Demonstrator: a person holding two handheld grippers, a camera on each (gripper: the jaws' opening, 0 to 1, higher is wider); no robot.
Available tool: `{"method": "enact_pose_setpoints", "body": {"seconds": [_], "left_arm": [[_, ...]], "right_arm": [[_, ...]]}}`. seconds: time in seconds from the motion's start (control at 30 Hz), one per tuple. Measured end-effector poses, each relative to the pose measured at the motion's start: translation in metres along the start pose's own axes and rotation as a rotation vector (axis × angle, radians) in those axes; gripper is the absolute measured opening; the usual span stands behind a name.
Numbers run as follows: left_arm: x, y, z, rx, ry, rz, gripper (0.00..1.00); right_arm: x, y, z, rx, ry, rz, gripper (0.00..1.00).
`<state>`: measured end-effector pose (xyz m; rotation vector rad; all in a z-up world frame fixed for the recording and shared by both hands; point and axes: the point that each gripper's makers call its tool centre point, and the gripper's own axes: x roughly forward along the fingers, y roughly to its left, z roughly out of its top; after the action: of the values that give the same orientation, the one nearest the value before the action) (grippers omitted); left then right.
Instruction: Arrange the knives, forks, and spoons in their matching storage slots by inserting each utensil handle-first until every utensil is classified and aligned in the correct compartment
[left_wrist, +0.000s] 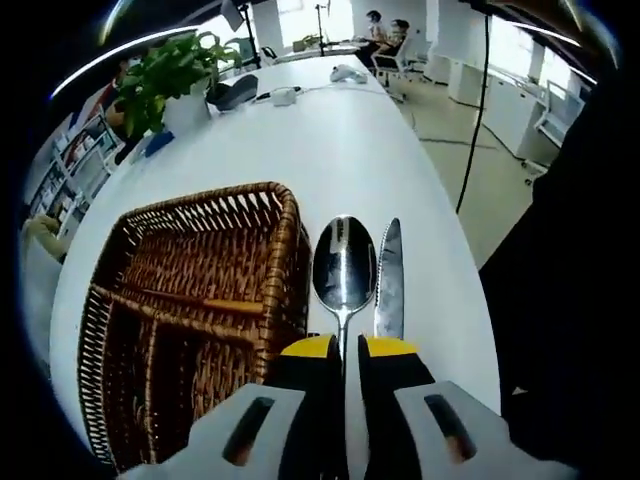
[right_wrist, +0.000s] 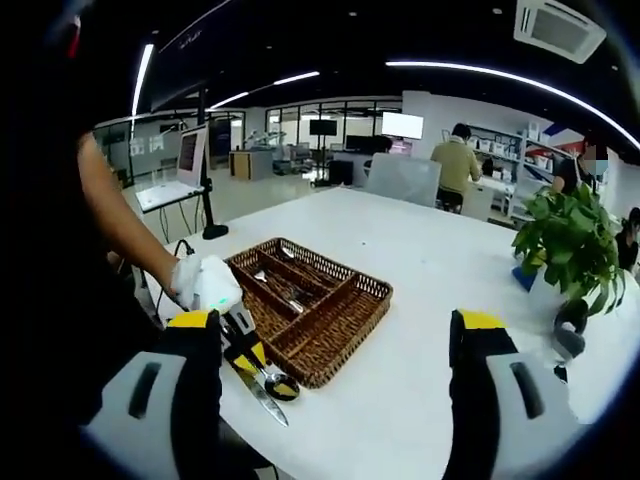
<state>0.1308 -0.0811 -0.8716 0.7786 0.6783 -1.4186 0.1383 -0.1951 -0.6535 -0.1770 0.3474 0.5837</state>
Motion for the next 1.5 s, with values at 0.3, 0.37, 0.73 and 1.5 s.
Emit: {"method": "enact_pose_setpoints", "body": {"seconds": [0.3,0.37,0.73,1.5], "left_arm": [[-0.001,-0.002,-0.002,0.127,-0.024,-0.001,0.03],[-0.001,-0.001,-0.001,0.112,-0.017,-0.002,0.03],[-0.004,0.001,0.002,0.059,0.018,0.014,0.01],[-0.077,0.006,0.017,0.086,0.103,-0.039,0.01]], "right_arm": [[-0.003,-0.003,0.005,0.014,-0.013,-0.006,0.97],[-0.002,-0.003,0.005,0.008,-0.009,-0.005,0.97],[0.005,0.006,0.002,-0.007,0.019,0.019,0.97],[0.031,0.024,0.010,-0.035,0.023,0.098,1.00]]}}
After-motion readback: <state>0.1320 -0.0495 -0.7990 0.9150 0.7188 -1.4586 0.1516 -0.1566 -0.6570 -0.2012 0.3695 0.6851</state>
